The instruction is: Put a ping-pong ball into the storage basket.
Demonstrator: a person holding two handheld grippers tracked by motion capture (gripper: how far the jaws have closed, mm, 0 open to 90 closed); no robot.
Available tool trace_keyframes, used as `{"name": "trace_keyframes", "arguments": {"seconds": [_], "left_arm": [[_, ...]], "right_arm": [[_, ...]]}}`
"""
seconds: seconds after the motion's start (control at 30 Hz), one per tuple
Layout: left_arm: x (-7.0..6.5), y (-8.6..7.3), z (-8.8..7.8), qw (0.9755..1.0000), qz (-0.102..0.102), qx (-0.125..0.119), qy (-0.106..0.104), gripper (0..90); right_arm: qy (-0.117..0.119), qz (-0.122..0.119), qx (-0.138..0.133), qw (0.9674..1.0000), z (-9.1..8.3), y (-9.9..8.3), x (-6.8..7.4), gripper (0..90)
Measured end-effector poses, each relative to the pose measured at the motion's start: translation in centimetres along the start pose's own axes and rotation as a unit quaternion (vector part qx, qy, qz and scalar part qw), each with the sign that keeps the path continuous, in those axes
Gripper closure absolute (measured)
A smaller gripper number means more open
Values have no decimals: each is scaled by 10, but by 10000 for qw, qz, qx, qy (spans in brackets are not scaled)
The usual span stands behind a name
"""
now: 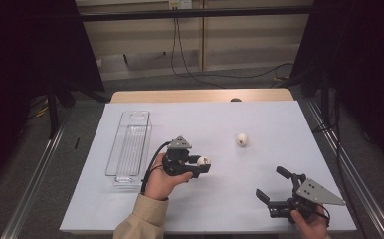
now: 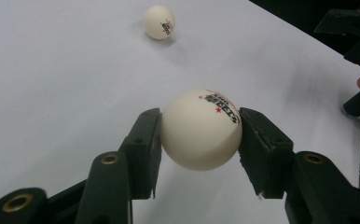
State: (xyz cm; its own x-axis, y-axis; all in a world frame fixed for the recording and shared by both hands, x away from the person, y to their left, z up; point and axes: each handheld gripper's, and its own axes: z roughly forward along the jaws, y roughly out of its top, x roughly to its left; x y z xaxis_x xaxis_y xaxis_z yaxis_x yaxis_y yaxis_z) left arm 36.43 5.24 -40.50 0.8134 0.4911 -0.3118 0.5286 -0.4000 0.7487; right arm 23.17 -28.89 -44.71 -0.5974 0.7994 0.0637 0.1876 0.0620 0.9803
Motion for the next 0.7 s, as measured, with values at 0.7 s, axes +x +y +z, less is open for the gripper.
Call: {"name": "trace_keyframes", "arguments": {"seconds": [0.7], "left_arm": [[8,1,-14,9998,-144,-59,122,509]], "right_arm": [[1,5,-3,10000,0,0,0,0]]}}
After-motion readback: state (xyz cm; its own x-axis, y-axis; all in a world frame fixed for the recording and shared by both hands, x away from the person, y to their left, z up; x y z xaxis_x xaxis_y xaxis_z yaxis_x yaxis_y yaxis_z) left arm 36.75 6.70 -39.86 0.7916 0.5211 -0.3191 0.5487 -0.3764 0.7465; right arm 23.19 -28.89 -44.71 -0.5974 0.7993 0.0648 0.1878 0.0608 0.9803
